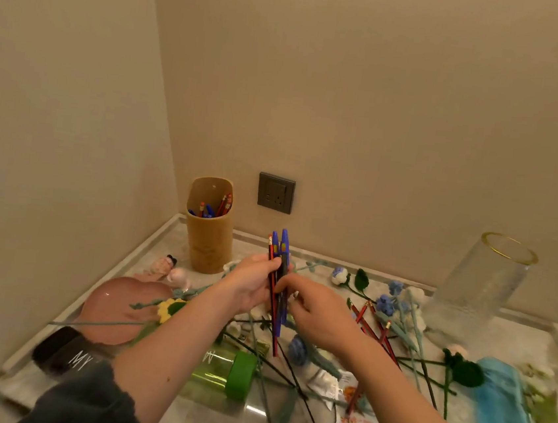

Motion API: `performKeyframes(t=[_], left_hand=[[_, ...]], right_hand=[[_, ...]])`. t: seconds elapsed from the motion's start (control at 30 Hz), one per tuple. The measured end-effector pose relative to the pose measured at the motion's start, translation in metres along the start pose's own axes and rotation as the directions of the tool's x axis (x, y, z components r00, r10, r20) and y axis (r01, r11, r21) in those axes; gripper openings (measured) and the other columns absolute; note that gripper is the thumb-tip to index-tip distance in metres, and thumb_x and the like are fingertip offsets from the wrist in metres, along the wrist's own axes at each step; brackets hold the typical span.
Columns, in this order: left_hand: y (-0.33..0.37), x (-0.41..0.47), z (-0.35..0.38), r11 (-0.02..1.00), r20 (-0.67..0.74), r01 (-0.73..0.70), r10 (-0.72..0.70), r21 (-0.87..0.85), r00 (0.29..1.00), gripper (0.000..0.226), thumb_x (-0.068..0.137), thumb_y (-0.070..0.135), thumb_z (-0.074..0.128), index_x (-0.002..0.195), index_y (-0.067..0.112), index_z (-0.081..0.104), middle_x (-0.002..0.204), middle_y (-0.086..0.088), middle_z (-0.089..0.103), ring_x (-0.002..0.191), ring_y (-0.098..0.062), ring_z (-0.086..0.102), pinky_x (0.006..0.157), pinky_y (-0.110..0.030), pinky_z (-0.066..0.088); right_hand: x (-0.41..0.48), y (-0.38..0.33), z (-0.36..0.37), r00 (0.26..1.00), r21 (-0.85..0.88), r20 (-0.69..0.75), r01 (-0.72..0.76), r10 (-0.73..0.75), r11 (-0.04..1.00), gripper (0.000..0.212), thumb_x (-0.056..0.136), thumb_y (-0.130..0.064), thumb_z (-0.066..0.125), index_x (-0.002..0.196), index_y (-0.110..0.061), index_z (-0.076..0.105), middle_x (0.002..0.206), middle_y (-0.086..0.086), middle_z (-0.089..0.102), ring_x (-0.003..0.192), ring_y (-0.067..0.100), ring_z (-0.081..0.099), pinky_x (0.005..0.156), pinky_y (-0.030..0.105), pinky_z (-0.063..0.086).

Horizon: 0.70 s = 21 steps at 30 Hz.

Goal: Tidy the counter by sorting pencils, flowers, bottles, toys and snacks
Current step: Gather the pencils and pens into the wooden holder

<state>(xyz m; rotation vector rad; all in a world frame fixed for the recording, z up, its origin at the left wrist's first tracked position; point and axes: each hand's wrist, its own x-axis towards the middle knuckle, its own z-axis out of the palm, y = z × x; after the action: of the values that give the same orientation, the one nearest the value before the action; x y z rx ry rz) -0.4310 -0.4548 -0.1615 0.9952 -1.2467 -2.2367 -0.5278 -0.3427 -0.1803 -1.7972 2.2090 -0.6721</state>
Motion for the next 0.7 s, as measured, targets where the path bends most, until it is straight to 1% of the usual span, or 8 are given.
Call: performKeyframes(t=[0.07,0.13,0.2,0.33,0.47,0.53,0.6,0.7], left_hand=[[0.005,-0.002,-0.006,1.000,0.011,-0.028,0.029,-0.013,1.000,0.025,0.103,0.010,0.036,0.112,0.006,0.059,0.091,-0.011,0.063,0.078,-0.019,0.061,0.071,-0.031,0.050],[0.012,-0.005,-0.015,0.999,0.019,-0.053,0.053,-0.006,0.998,0.026,0.103,0.009,0.037,0.115,0.007,0.059,0.087,-0.010,0.066,0.072,-0.017,0.064,0.065,-0.031,0.053],[0.020,-0.005,-0.024,0.995,-0.005,-0.092,0.092,0.037,0.996,0.027,0.103,0.010,0.037,0.119,0.008,0.059,0.079,-0.007,0.066,0.065,-0.014,0.064,0.059,-0.028,0.052],[0.044,-0.002,-0.046,0.960,-0.043,-0.227,0.237,0.165,0.971,0.028,0.103,0.014,0.036,0.121,0.012,0.057,0.097,-0.006,0.067,0.091,-0.017,0.064,0.078,-0.032,0.052],[0.086,0.003,-0.067,0.868,-0.045,-0.387,0.420,0.310,0.906,0.026,0.103,0.015,0.038,0.105,0.024,0.062,0.111,-0.008,0.067,0.109,-0.023,0.062,0.096,-0.040,0.049],[0.113,0.006,-0.076,0.809,-0.020,-0.465,0.505,0.360,0.863,0.026,0.102,0.018,0.039,0.101,0.030,0.062,0.109,-0.004,0.067,0.104,-0.019,0.064,0.086,-0.035,0.053],[0.136,0.011,-0.082,0.747,0.022,-0.536,0.576,0.394,0.817,0.025,0.102,0.019,0.040,0.101,0.032,0.062,0.102,0.003,0.068,0.093,-0.007,0.066,0.072,-0.022,0.053],[0.163,0.022,-0.091,0.685,0.070,-0.624,0.651,0.376,0.756,0.025,0.102,0.014,0.040,0.105,0.027,0.061,0.097,0.008,0.067,0.080,0.007,0.065,0.068,-0.010,0.049]], right_hand=[[0.010,-0.007,0.000,1.000,0.026,-0.028,-0.004,0.005,1.000,0.020,0.087,-0.026,0.046,0.103,-0.037,0.052,0.082,-0.006,0.065,0.073,0.013,0.057,0.065,0.036,0.048],[0.021,-0.016,0.002,0.997,0.004,-0.070,0.017,-0.016,1.000,0.008,0.088,-0.036,0.051,0.095,-0.034,0.049,0.078,-0.009,0.062,0.070,0.011,0.057,0.062,0.036,0.049],[0.036,-0.028,0.003,0.996,-0.001,-0.087,0.020,-0.020,1.000,0.014,0.088,-0.040,0.056,0.093,-0.030,0.047,0.075,-0.011,0.057,0.071,0.012,0.057,0.060,0.035,0.047],[0.075,-0.053,0.003,0.995,0.123,-0.087,-0.046,0.057,0.991,0.024,0.088,-0.036,0.064,0.094,-0.024,0.045,0.077,-0.006,0.061,0.072,0.014,0.060,0.062,0.039,0.051],[0.119,-0.081,-0.008,0.989,0.176,-0.148,0.003,0.023,0.984,0.024,0.087,-0.033,0.067,0.099,-0.029,0.046,0.077,-0.008,0.064,0.073,0.009,0.062,0.066,0.038,0.055],[0.143,-0.096,-0.016,0.977,0.158,-0.211,0.038,-0.004,0.987,0.021,0.088,-0.033,0.066,0.105,-0.026,0.056,0.086,-0.008,0.068,0.081,0.013,0.065,0.072,0.042,0.056],[0.165,-0.108,-0.023,0.958,0.142,-0.283,0.083,-0.040,0.986,0.023,0.088,-0.031,0.064,0.111,-0.028,0.063,0.092,-0.008,0.071,0.084,0.014,0.067,0.073,0.042,0.057],[0.195,-0.121,-0.026,0.922,0.155,-0.382,0.136,-0.068,0.979,0.016,0.089,-0.026,0.062,0.104,-0.027,0.066,0.088,-0.009,0.071,0.082,0.016,0.068,0.067,0.036,0.056]])
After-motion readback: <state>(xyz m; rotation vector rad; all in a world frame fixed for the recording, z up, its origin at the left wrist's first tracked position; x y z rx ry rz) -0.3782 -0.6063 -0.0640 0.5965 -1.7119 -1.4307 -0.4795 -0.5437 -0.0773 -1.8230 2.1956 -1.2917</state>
